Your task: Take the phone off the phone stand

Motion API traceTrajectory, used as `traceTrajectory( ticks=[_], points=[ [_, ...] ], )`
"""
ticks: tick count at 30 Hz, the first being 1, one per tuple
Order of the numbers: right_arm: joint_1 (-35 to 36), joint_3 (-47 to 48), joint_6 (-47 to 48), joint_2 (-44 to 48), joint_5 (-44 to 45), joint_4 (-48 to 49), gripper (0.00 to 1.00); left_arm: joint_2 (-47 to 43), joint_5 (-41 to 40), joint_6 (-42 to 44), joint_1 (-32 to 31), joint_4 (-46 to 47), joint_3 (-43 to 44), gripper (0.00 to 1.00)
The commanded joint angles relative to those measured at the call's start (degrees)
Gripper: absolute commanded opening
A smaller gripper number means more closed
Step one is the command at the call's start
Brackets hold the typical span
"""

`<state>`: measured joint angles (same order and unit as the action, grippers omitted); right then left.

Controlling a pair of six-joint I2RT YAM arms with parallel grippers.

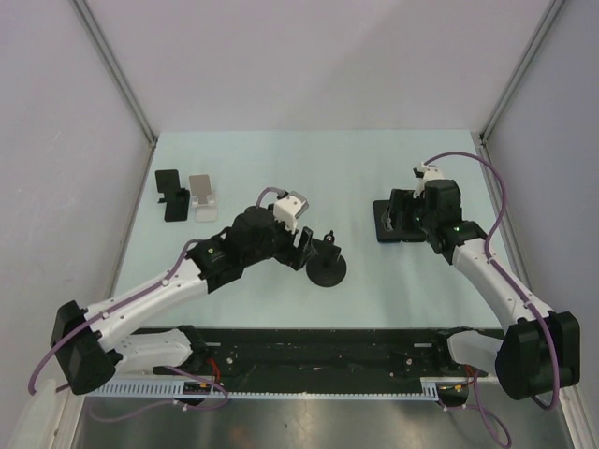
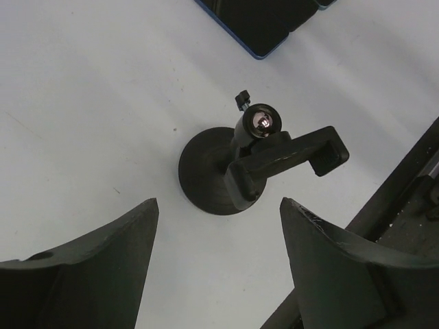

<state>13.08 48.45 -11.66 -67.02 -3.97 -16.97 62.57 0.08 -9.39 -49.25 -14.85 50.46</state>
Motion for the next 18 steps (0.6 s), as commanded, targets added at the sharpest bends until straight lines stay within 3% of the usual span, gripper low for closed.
traceTrajectory(
  ticks=[1, 11, 18],
  points=[
    [-0.25, 0.25, 1.38, 2.07, 1.68, 0.45, 0.87, 2.2, -2.27, -1.34, -0.58, -0.88, 4.65, 0.75],
    [-0.43, -1.77, 1.03, 3.48, 2.65, 1.24, 0.87, 6.78, -1.66, -1.86, -1.72, -0.97, 6.58, 0.53],
    [-1.22, -2.39, 1.11, 3.83, 2.3, 1.5, 0.87, 7.13, -1.92, -2.39, -1.99, -1.49, 6.41, 0.49]
  ],
)
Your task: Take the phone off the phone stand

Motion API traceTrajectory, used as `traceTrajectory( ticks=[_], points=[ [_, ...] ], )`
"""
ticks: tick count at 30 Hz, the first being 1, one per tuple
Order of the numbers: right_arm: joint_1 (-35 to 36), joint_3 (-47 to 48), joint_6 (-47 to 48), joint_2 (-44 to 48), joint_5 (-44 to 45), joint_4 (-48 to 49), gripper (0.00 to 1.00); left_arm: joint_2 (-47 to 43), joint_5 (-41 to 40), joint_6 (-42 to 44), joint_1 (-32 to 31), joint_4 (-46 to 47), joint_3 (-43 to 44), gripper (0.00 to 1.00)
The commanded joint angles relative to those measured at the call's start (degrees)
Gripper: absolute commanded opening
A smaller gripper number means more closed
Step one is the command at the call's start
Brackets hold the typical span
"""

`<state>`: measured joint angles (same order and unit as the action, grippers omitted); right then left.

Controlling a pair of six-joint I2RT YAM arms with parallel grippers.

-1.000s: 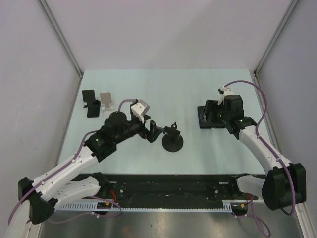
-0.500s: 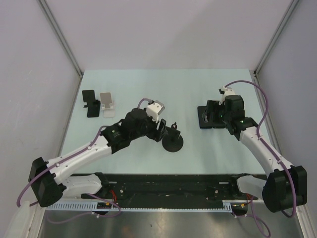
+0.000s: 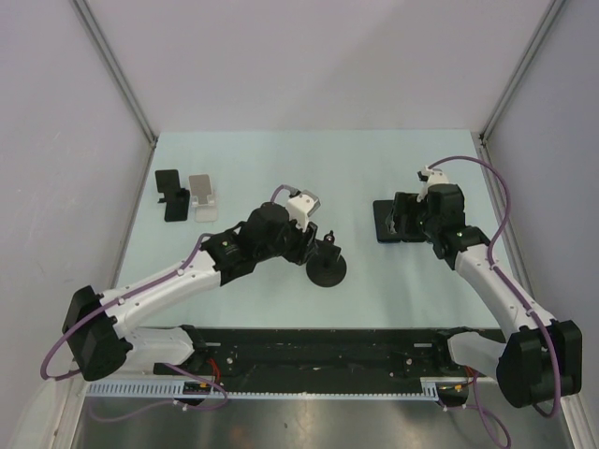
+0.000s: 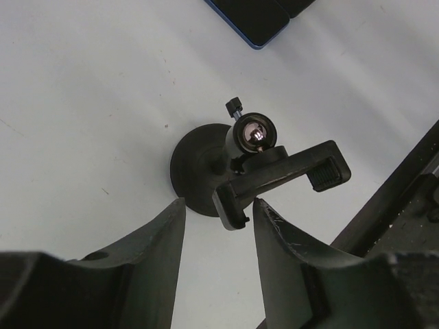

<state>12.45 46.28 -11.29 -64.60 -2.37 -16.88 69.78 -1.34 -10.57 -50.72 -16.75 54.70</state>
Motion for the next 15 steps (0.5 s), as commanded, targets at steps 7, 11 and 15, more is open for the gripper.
traceTrajectory(
  ticks=[7, 11, 15],
  points=[
    [-0.93, -0.23, 1.09, 1.67, 0.52, 1.59, 0.87, -0.26, -3.92, -0.42, -0.52, 0.32, 2.78, 0.08],
    [-1.2, -0.49, 1.09, 2.19, 0.7, 1.42, 0.87, -1.4, -8.67, 1.51, 0.35, 0.4, 3.48, 0.0],
    [-1.37, -0.58, 1.18, 2.37, 0.26, 1.85, 0.87, -2.28, -10.26, 2.74, 4.65, 0.41, 5.07, 0.0]
  ],
)
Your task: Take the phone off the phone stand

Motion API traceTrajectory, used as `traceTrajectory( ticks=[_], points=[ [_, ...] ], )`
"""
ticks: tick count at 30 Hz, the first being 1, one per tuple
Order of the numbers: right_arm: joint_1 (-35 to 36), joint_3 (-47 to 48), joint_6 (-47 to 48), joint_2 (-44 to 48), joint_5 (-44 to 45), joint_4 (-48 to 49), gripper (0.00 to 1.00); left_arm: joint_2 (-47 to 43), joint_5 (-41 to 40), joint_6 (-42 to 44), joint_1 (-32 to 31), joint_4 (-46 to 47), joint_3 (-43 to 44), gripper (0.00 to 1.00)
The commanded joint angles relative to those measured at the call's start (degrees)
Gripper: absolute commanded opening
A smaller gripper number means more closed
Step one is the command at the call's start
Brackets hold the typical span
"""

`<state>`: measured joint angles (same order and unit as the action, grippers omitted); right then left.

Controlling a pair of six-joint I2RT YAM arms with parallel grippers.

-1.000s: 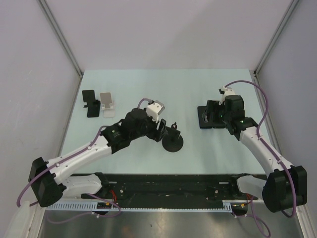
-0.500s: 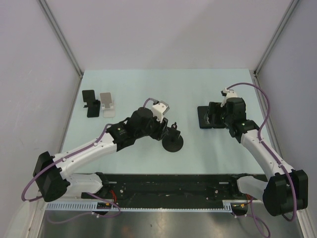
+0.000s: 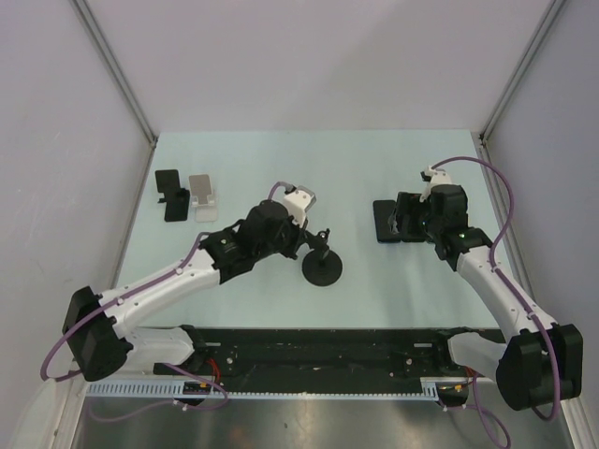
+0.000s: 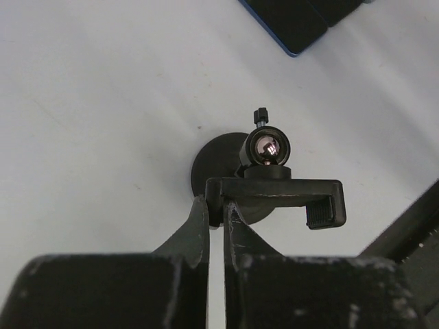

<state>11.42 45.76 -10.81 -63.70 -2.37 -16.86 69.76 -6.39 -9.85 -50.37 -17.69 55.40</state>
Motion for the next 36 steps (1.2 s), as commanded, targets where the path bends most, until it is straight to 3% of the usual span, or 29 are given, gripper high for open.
traceTrajectory(
  ticks=[1, 8, 19, 28, 36],
  points=[
    [-0.43, -0.05, 0.61, 1.39, 0.09, 1.92, 0.87, -2.43, -4.95, 2.29, 5.62, 1.43, 4.63, 0.0],
    [-0.61, -0.05, 0.0, 2.09, -2.2, 2.98, 0.87, 0.11, -2.67, 5.71, 21.51, 2.48, 8.5, 0.0],
    [-0.61, -0.05, -2.46, 1.91, -6.06, 5.0, 0.87, 15.3, 2.87, 5.8, 39.54, 7.06, 18.69, 0.0],
    [-0.7, -0.05, -3.43, 2.79, -6.68, 5.17, 0.87, 19.98, 4.46, 7.29, 45.79, 7.23, 22.91, 0.0],
    [-0.61, -0.05, -4.66, 3.23, -6.86, 5.52, 0.87, 19.63, 5.95, 9.32, 46.15, 6.71, 22.21, 0.0]
  ],
)
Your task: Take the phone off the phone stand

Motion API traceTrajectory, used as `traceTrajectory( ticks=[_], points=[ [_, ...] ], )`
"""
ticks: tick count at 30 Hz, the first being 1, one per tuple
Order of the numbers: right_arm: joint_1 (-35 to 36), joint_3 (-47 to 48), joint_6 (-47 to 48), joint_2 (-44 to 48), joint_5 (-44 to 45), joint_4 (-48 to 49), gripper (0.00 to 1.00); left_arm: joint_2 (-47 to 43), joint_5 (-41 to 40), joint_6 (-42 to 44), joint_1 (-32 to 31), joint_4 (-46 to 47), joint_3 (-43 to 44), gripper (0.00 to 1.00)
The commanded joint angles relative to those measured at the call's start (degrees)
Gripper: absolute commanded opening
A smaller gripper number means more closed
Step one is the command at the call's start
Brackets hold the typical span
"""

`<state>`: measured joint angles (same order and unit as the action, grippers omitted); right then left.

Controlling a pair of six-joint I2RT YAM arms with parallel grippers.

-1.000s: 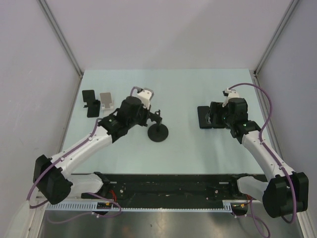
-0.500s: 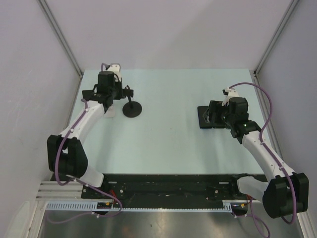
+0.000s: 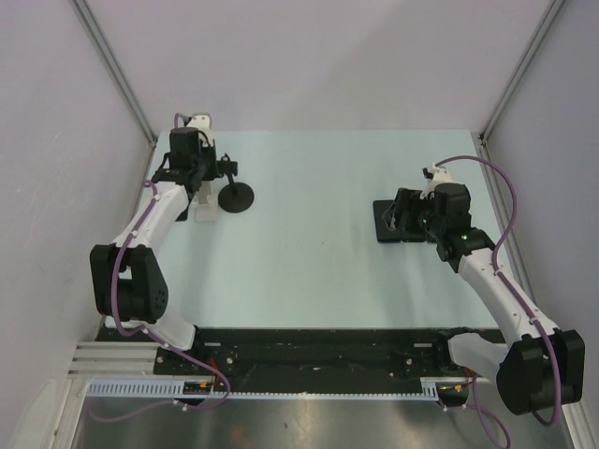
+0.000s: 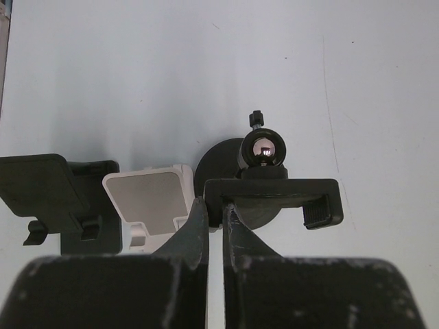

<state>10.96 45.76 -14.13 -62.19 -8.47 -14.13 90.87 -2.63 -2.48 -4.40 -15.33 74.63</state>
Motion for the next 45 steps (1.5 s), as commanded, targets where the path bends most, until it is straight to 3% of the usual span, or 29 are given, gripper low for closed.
traceTrajectory(
  ticks=[1, 5, 12, 19, 23, 28, 34, 45],
  points=[
    [-0.24, 0.03, -1.51, 1.81, -0.85, 2.79, 0.87, -1.57, 2.19, 1.87, 0.19, 4.26, 2.8, 0.0],
    [-0.24, -0.05, -1.95, 2.25, -1.11, 2.79, 0.87, -1.4, 1.67, 2.3, 0.19, 3.47, 2.27, 0.0],
    [-0.85, 0.03, -2.04, 5.32, -0.06, 3.23, 0.88, -3.06, 2.19, 3.45, 0.19, 2.94, 2.63, 0.47],
    [-3.05, 3.1, -0.11, 11.46, 3.97, 0.52, 0.91, -11.48, 4.74, 0.29, 0.19, 2.15, 1.75, 0.76],
    [-4.1, 6.97, 1.65, 15.78, 8.38, -1.42, 1.0, -17.47, 6.24, -1.91, 0.19, -0.39, 2.45, 0.9],
    [-4.37, 13.12, 5.16, 20.61, 18.2, -3.01, 1.0, -24.68, 5.89, -3.76, 0.19, -8.37, 8.07, 1.0],
    [-4.2, 16.82, 10.43, 26.85, 26.56, 0.59, 1.0, -35.22, 2.81, -7.54, 0.19, -15.51, 13.17, 1.0],
    [7.05, 17.0, 23.17, 29.94, 35.62, 5.95, 1.0, -58.78, -9.9, -9.56, 0.1, -12.88, -2.1, 1.0]
  ],
)
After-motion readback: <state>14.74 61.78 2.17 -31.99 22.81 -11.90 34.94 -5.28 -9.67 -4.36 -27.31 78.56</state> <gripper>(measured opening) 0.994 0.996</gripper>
